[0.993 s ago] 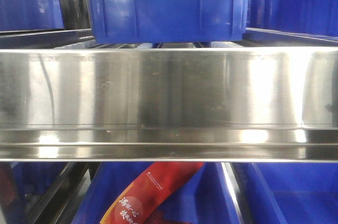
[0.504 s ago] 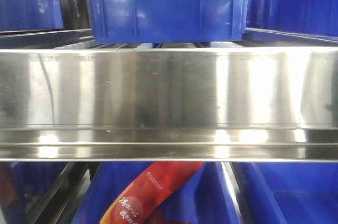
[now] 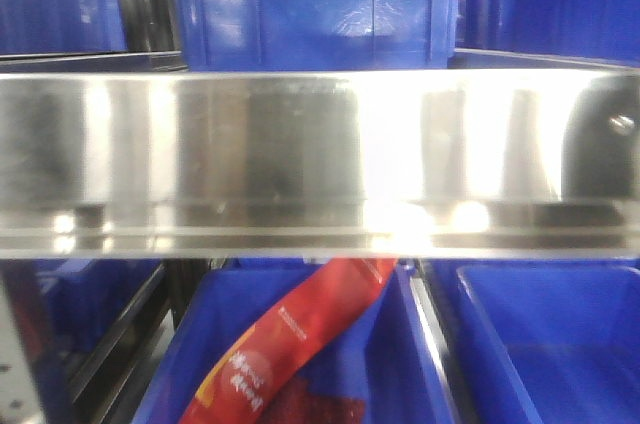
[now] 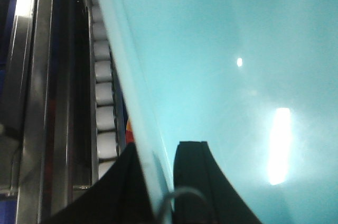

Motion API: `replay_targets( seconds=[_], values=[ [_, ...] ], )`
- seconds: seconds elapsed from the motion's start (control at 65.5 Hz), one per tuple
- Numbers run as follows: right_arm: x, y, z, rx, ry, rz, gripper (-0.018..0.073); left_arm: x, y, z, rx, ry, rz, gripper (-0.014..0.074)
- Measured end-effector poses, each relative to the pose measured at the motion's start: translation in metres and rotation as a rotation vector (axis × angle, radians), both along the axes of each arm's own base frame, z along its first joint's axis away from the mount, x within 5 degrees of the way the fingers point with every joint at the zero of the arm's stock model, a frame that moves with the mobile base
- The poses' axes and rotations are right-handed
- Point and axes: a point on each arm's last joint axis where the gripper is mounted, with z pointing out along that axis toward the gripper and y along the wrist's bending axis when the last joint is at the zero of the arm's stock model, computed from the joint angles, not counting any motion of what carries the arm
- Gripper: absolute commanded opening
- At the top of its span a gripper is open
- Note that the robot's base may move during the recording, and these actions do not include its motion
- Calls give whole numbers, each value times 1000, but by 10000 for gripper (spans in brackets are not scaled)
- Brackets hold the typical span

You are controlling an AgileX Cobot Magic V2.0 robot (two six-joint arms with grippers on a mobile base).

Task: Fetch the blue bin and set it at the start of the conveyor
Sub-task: 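Hold the bin with both grippers while backing away from the shelf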

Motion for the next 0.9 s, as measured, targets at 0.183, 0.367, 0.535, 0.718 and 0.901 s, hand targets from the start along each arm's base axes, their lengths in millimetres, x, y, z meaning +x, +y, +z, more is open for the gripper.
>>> replay_targets(
  seconds=[0.183,0.367,0.535,0.718,0.901],
  values=[
    [3,0,7,11,-81,-4,-153,5,-1,4,-13,-64,-1,-111],
    [4,0,10,11,-118,-6,-153,8,-1,8,-20,-124,-3,-111],
    [4,-1,10,3,-122,-9,-153,9,-2,9,-25,-140,-4,-111],
    [5,-1,10,4,-124,-9,-153,10,-1,9,-23,-142,-4,-111],
    [5,-1,10,4,-126,-9,-153,10,-1,9,-23,-142,-4,-111]
  ],
)
